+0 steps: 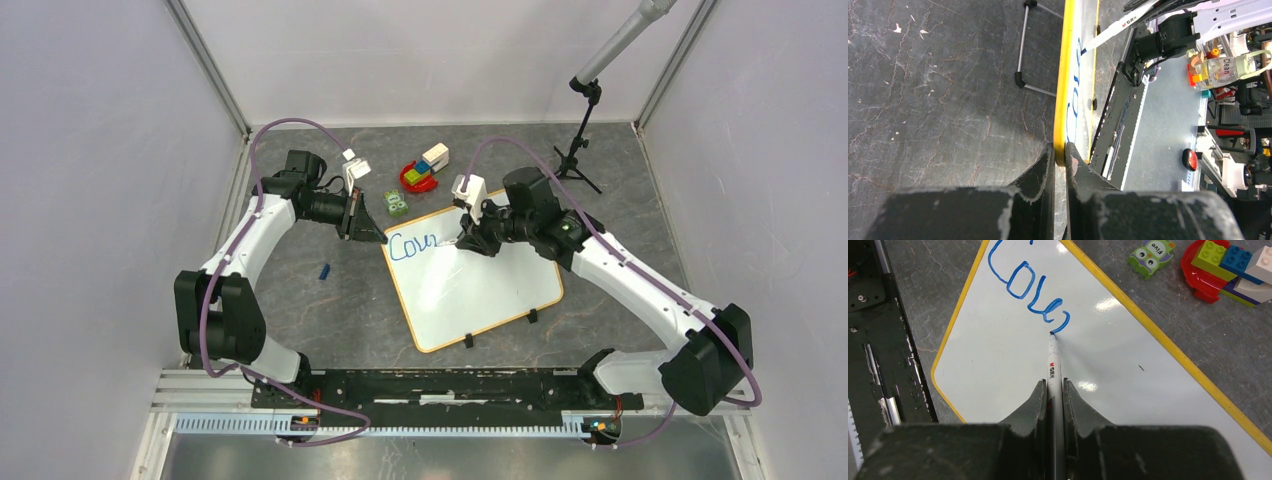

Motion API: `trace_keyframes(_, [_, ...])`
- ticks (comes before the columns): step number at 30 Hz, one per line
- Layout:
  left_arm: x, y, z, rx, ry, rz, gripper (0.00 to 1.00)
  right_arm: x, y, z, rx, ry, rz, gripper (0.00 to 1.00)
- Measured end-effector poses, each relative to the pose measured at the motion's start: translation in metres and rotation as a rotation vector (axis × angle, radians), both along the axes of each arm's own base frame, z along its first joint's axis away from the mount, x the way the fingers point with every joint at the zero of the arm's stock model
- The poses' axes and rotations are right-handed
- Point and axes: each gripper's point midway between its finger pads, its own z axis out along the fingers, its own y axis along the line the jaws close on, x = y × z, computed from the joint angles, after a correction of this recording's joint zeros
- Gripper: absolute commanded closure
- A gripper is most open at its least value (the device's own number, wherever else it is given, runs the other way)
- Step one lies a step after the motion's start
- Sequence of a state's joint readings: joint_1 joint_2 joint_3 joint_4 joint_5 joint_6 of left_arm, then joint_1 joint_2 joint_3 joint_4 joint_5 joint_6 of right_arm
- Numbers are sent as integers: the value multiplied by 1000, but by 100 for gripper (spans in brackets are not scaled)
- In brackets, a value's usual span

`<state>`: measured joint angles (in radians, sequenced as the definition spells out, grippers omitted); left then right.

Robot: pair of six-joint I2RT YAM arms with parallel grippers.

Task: Write a sentence on the whiteboard

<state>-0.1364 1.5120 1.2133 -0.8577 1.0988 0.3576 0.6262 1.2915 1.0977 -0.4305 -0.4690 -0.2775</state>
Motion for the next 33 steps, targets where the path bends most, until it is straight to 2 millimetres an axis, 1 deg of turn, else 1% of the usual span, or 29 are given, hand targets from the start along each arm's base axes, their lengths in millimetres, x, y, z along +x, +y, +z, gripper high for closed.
trace_keyframes(6, [0,0,0,1,-1,0,98,8,0,5,7,-2,-10,100])
trace_keyframes(10, [0,0,0,1,-1,0,98,16,-5,13,16,-17,-34,100])
trace_keyframes(13, [0,0,0,1,-1,0,98,20,-8,14,19,-19,-45,100])
trace_keyframes(21, [0,0,0,0,-1,-1,97,19,-8,15,29,-14,-36,100])
trace_keyframes(30, [0,0,1,-2,0,-2,98,17,-15,26,48,-29,-43,100])
trace_keyframes(33, [0,0,1,-2,0,-2,98,18,-15,26,47,-30,-45,100])
